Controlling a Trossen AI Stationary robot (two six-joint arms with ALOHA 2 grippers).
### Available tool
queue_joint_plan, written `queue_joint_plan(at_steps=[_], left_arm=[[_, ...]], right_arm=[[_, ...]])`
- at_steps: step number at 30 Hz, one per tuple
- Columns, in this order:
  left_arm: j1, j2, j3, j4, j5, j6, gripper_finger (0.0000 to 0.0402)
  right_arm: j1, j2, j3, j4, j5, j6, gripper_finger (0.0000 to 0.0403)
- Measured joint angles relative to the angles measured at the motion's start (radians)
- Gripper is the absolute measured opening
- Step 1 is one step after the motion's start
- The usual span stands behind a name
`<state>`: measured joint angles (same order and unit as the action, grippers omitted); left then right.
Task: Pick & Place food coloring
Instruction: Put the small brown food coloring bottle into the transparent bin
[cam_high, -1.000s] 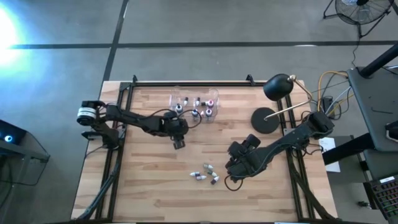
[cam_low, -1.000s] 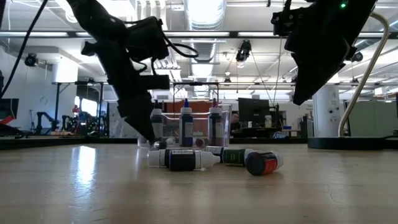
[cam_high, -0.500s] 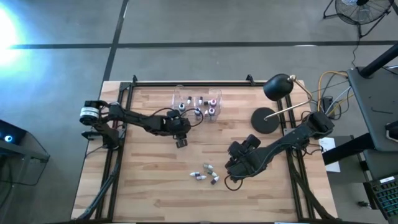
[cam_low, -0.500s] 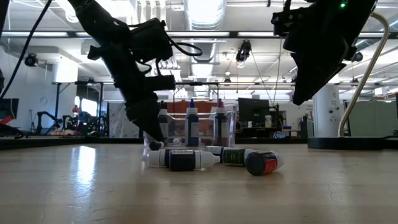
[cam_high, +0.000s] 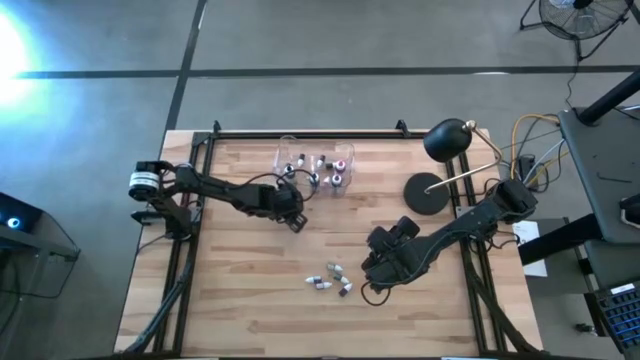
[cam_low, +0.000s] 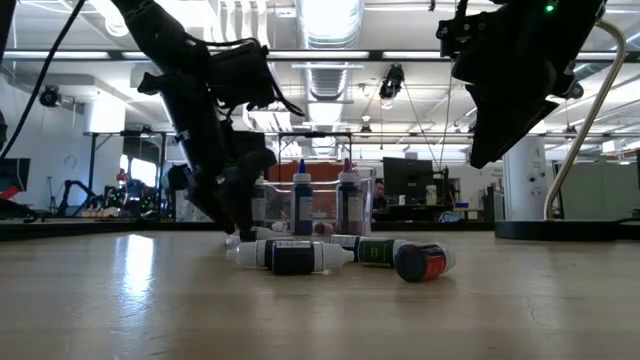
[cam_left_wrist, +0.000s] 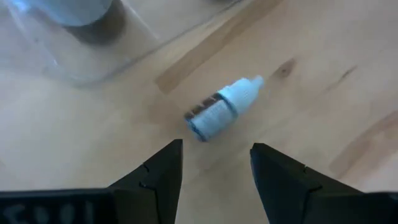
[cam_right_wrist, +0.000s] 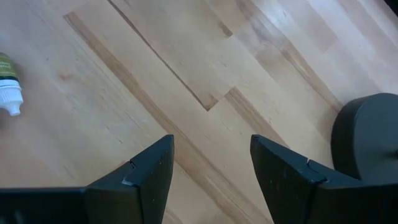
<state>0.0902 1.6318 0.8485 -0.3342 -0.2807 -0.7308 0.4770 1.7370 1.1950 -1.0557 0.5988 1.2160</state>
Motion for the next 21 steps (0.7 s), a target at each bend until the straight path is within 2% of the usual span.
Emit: queue_joint_plan(at_steps=[9,13,21], left_arm=[[0.007,0.0,0.065,0.003,0.01,0.03,0.0163],[0.018,0.0,0.094,-0.005,0.061,-0.038,0.0163],[0.06,0.016,0.105,-0.003,0.157,0.003,0.0163]], right_arm=[[0.0,0.0,0.0,0.0,0.003,-0.003,0.0206],[0.0,0.0,0.0,0.0,0.003,-0.003,0.0206],[0.0,0.0,-0.003,-0.001,0.004,-0.014,0.0206]])
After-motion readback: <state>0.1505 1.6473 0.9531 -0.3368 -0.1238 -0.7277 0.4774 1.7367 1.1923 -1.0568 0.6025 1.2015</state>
